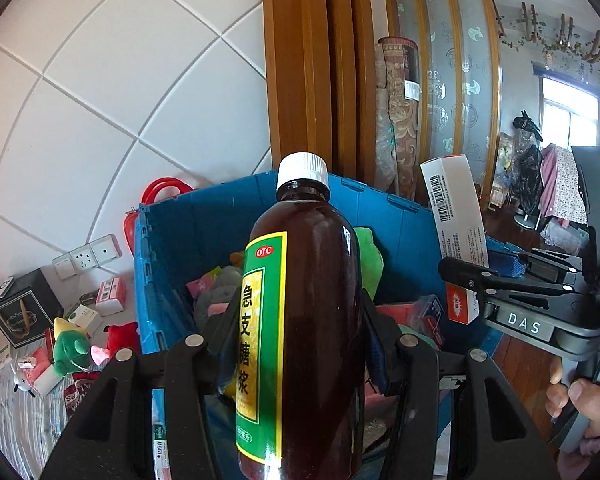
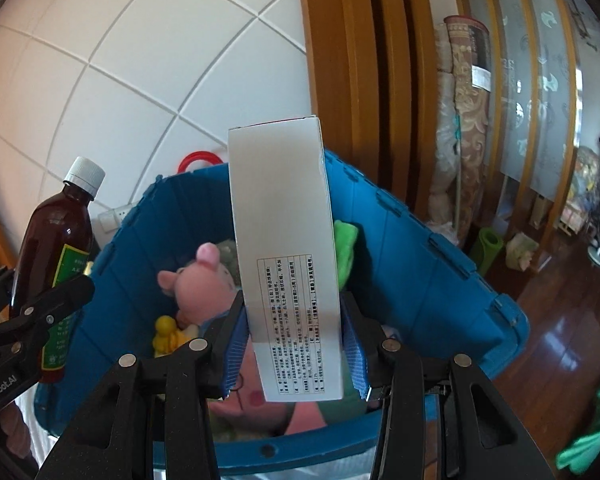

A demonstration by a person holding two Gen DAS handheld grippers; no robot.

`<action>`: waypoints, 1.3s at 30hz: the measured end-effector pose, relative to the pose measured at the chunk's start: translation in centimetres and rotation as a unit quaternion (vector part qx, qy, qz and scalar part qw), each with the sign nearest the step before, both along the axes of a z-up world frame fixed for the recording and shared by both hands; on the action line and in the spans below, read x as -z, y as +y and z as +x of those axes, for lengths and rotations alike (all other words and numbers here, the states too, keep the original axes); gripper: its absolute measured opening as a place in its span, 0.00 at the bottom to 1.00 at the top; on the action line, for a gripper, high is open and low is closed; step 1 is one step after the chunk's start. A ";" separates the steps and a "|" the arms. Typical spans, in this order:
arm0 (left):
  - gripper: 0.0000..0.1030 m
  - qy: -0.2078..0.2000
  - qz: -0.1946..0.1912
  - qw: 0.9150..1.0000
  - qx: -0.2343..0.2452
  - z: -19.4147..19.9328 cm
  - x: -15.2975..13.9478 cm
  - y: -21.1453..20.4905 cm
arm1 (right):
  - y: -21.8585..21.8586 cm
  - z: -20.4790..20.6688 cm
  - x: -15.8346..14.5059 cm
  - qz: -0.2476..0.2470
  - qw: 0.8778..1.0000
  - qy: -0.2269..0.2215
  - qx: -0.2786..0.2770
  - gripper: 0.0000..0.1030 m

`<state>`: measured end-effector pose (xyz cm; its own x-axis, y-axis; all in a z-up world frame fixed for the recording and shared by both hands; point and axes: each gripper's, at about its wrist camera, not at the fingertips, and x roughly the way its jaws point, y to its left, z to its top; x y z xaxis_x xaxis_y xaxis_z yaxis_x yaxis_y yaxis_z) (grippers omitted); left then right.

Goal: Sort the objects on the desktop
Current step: 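Carry the brown bottle and white box with both tools over the blue bin, then open both tools to drop the bottle and white box into the bin, then move both tools back over the remaining items on the bed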

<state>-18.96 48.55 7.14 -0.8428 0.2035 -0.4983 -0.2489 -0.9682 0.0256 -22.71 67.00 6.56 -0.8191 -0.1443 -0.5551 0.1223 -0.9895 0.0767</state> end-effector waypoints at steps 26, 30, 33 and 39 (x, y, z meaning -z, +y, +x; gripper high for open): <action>0.70 -0.033 -0.025 0.999 -0.018 -0.6 1.3 3.0 | 3.5 -3.2 2.6 0.032 0.999 -0.017 0.023 0.95; 0.70 -0.030 -0.018 0.999 -0.018 0.2 0.9 1.9 | 3.3 -2.4 1.8 0.030 0.999 -0.009 0.028 1.00; 0.70 -0.020 -0.012 1.000 -0.017 1.1 0.3 0.4 | 2.7 -1.5 0.8 0.028 0.999 -0.002 0.028 1.00; 0.70 -0.010 0.002 1.000 -0.030 2.8 -0.5 -5.0 | -1.6 1.4 -2.1 0.032 0.999 0.031 0.008 1.00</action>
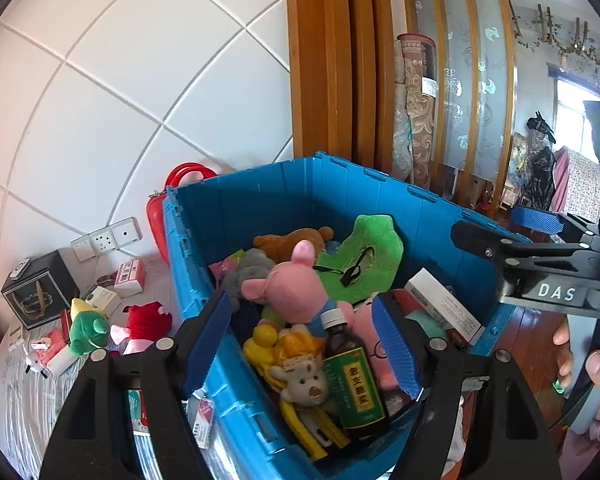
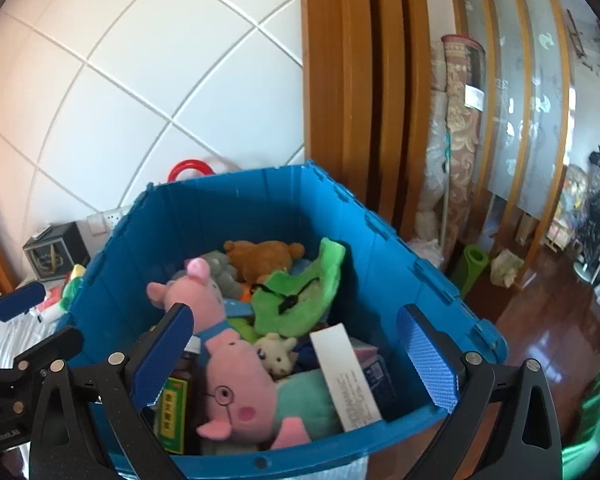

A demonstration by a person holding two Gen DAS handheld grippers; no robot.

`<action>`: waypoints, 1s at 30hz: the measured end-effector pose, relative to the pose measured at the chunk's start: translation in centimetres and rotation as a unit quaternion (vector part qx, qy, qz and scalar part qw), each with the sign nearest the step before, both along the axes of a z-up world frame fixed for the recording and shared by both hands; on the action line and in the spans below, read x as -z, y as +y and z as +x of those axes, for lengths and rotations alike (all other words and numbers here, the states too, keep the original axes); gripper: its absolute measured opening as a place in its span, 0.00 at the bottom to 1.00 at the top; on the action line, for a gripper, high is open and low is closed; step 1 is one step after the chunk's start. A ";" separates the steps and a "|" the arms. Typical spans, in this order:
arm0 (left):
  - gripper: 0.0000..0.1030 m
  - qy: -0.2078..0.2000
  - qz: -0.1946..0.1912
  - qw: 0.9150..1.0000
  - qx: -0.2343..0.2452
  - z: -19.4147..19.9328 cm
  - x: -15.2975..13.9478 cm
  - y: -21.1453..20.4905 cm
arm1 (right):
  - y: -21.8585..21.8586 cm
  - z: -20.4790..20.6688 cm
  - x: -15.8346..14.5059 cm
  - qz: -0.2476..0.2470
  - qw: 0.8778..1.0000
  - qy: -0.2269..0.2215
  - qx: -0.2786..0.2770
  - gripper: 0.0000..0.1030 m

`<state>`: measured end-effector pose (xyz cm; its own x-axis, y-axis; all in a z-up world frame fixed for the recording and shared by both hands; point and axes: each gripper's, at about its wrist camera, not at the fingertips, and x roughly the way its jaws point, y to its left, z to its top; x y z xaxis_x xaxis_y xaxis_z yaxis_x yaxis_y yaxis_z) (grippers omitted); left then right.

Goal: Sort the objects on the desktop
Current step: 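Move both tools back over the remaining items on the bed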

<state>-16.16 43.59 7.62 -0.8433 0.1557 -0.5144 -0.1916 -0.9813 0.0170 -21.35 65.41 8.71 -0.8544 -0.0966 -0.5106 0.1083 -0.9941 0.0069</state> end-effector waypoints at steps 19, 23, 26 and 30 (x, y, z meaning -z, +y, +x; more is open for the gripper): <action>0.70 -0.075 -0.003 0.982 -0.172 2.1 4.8 -33.0 | -28.3 1.4 -1.7 -0.031 0.991 -0.011 -0.129 1.00; 0.70 -0.086 -0.019 0.971 -0.223 -0.7 4.0 -40.1 | -33.8 -1.8 -1.8 -0.021 0.986 -0.029 -0.164 1.00; 0.70 -0.102 -0.033 0.960 -0.258 -4.2 3.6 -44.9 | -37.2 -5.8 -1.8 -0.017 0.983 -0.045 -0.179 1.00; 0.70 -0.152 0.009 0.953 -0.262 -10.7 4.3 -50.6 | -41.9 -13.4 0.4 -0.008 0.976 -0.093 -0.196 1.00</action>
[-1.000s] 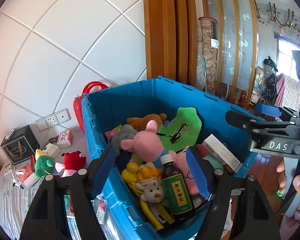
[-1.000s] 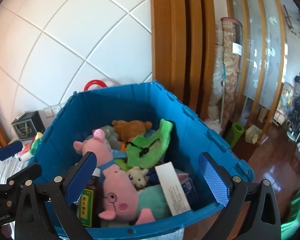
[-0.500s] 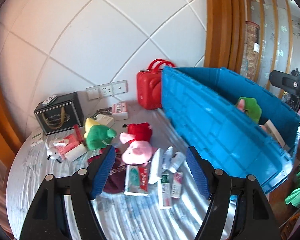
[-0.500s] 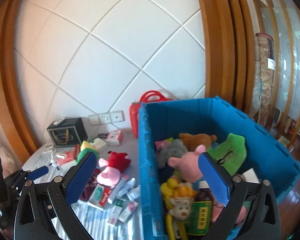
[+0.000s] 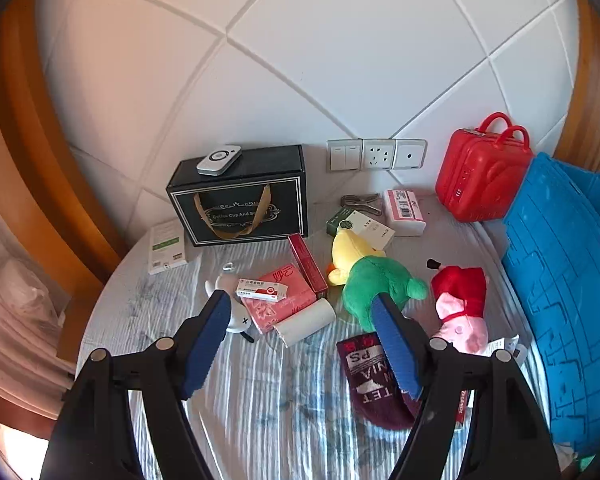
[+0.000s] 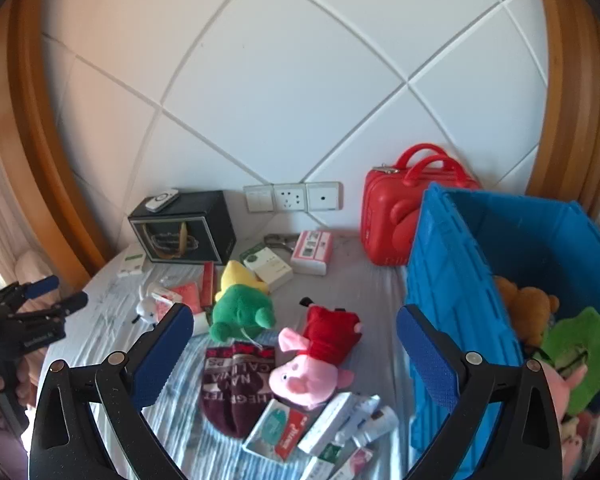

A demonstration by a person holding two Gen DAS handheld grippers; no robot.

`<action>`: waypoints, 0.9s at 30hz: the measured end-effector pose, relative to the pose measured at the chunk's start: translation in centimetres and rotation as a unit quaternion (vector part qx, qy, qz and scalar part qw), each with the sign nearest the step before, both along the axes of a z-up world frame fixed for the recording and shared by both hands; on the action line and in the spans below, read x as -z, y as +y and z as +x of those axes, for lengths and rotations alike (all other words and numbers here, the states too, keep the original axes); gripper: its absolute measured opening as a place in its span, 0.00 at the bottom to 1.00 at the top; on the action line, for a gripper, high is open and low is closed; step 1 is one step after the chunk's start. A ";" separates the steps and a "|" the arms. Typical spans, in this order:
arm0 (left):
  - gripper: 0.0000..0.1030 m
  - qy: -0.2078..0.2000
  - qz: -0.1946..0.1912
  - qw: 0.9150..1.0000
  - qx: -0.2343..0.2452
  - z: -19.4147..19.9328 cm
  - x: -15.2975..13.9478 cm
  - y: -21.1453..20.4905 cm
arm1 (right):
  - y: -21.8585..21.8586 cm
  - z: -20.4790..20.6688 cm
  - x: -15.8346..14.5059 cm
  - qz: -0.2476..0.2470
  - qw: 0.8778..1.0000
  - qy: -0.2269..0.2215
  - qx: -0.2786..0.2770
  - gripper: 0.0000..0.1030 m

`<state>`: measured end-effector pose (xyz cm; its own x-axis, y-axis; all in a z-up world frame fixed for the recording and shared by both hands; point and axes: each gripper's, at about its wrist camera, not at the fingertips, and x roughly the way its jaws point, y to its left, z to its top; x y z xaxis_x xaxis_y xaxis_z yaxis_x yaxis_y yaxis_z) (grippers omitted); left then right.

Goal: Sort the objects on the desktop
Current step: 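Move both tools back over the remaining items on the bed, then grasp the green-and-white patch box with the left tool while the right grasps the pink tissue pack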

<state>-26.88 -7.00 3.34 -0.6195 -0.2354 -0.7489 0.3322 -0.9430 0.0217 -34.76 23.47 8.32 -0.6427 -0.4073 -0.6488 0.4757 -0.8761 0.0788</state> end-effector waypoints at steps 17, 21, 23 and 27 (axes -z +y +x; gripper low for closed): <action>0.70 -0.178 0.135 0.973 -0.056 -33.5 23.2 -3.1 | -11.4 -32.4 22.6 0.044 0.980 -0.172 0.088 1.00; 0.71 -0.176 0.136 0.971 -0.089 -36.7 26.4 -2.4 | -9.4 -34.4 24.3 0.021 0.978 -0.178 0.110 1.00; 0.76 -0.163 0.097 0.978 -0.090 -37.8 26.7 -1.4 | -9.1 -35.2 25.5 0.027 0.975 -0.189 0.114 1.00; 0.84 -0.196 0.036 0.977 -0.077 -38.3 27.7 0.3 | -8.6 -36.3 27.1 0.017 0.972 -0.198 0.122 1.00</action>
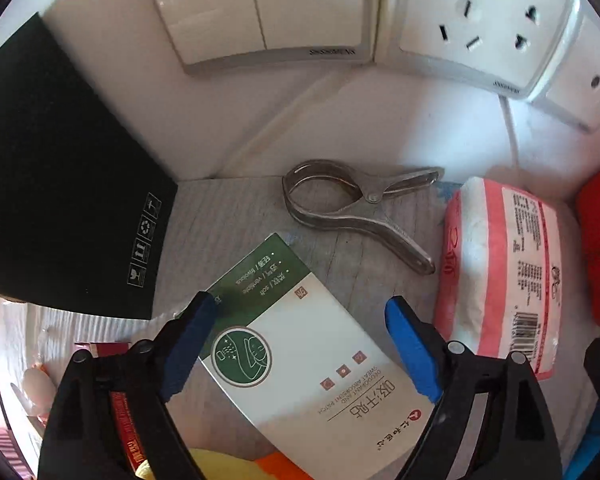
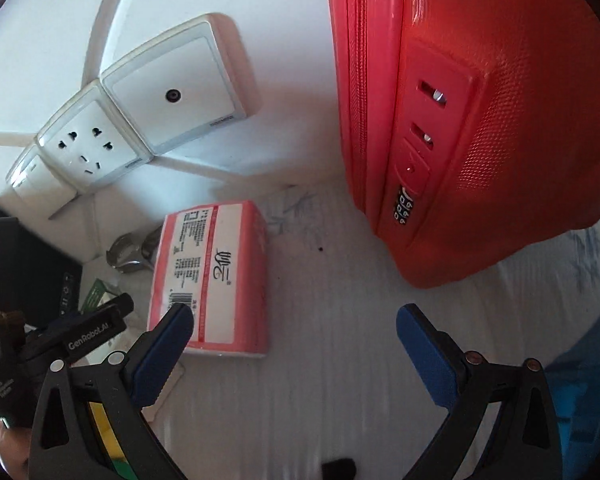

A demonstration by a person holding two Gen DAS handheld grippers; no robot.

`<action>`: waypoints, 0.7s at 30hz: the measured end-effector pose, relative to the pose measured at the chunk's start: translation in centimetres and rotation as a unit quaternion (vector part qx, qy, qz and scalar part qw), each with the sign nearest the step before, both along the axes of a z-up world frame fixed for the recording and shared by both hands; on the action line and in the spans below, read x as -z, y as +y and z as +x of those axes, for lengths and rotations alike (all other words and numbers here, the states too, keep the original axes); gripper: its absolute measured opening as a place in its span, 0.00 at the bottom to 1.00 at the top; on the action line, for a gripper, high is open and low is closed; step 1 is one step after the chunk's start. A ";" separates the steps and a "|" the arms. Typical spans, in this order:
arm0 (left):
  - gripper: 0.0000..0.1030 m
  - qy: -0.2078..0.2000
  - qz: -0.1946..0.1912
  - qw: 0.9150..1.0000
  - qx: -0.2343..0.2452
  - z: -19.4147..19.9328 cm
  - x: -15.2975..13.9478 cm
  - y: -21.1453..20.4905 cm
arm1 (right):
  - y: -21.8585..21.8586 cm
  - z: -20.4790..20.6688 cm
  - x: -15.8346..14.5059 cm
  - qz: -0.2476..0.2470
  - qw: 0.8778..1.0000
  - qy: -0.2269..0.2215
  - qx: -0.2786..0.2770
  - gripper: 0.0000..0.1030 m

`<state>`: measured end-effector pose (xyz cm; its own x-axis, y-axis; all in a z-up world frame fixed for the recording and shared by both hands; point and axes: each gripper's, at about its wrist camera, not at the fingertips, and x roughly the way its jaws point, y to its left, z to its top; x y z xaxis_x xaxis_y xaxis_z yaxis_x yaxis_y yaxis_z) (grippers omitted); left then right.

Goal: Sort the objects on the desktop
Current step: 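Grasp the green-and-white patch box with the left tool while the right grasps the pink tissue pack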

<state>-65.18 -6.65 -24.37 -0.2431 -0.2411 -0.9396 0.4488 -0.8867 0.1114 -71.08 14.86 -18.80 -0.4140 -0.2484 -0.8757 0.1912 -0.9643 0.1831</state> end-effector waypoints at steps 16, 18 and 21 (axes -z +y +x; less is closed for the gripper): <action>1.00 -0.057 0.055 0.997 0.004 6.2 0.9 -1.1 | -6.2 -2.9 2.7 -0.019 0.998 -0.037 -0.043 1.00; 1.00 -0.059 0.132 0.989 -0.037 6.8 2.1 -3.1 | -7.8 -3.0 3.3 -0.009 0.997 -0.044 -0.063 1.00; 1.00 -0.048 0.129 0.990 -0.030 7.0 2.2 -2.8 | -9.7 -2.9 4.9 0.038 0.995 -0.061 -0.075 1.00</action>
